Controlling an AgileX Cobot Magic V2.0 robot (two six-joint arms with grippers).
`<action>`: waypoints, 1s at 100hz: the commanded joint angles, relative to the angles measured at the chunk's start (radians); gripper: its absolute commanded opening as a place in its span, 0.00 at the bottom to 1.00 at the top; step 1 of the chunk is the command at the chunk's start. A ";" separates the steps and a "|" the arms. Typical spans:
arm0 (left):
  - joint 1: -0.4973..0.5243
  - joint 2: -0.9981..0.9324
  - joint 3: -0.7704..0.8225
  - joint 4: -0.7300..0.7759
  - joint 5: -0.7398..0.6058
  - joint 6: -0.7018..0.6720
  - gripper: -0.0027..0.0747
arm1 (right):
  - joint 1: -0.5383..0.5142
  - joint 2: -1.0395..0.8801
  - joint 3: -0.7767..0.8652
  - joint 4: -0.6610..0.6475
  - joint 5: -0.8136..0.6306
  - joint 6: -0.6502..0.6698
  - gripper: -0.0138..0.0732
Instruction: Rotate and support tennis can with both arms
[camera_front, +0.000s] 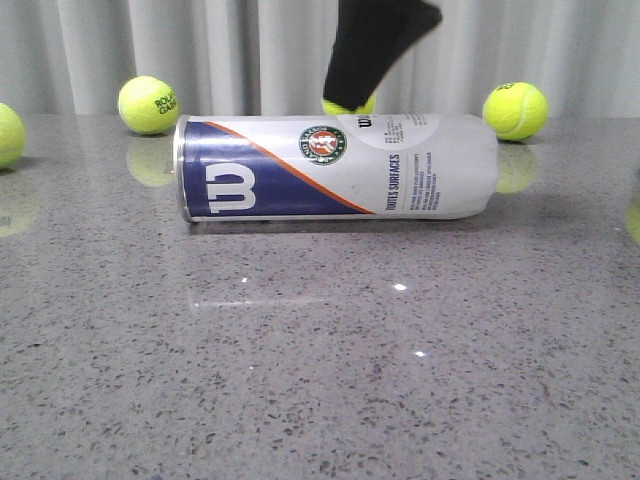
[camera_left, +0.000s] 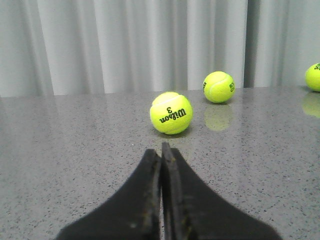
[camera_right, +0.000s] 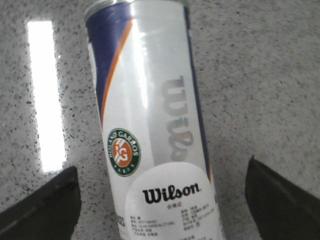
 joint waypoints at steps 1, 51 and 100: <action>0.002 -0.039 0.049 -0.001 -0.084 -0.011 0.01 | -0.015 -0.096 -0.034 0.009 -0.056 0.144 0.91; 0.002 -0.039 0.049 -0.001 -0.084 -0.011 0.01 | -0.164 -0.354 0.002 -0.338 -0.112 0.811 0.91; 0.002 -0.039 0.049 -0.001 -0.084 -0.011 0.01 | -0.293 -0.781 0.449 -0.339 -0.384 0.918 0.91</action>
